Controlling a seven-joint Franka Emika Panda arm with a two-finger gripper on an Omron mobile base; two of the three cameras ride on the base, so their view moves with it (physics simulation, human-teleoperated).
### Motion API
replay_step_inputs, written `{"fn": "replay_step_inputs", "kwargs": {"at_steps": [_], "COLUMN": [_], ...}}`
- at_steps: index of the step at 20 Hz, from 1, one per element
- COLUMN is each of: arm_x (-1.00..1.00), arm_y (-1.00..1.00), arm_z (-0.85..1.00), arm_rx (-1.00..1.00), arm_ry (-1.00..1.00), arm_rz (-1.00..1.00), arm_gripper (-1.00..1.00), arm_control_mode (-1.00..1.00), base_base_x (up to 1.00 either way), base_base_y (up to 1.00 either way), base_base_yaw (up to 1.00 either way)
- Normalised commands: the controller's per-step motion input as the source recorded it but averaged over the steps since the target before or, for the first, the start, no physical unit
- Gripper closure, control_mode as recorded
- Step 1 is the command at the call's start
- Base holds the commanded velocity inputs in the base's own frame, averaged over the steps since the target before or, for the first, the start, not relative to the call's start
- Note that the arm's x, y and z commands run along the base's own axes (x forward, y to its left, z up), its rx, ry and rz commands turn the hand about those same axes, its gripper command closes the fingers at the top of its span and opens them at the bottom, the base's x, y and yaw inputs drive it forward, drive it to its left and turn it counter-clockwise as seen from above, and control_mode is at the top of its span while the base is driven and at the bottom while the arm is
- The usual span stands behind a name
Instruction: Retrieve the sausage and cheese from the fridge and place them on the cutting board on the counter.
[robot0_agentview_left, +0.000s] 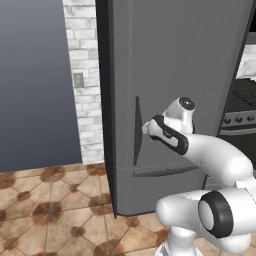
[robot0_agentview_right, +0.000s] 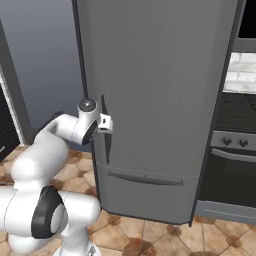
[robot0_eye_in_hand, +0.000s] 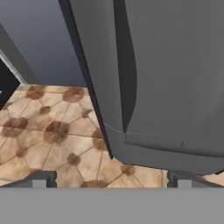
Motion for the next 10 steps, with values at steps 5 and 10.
{"fn": "replay_step_inputs", "kwargs": {"at_steps": [5,10], "arm_x": [0.61,0.53], "arm_y": [0.13,0.0], "arm_z": [-0.12,-0.19], "arm_rx": [0.0,0.0], "arm_ry": [-0.01,0.0], "arm_rz": [0.0,0.0], "arm_gripper": [-1.0,-1.0], "arm_control_mode": [-1.0,-1.0], "base_base_x": [0.0,0.0], "base_base_y": [0.0,0.0], "base_base_yaw": [0.0,0.0]}}
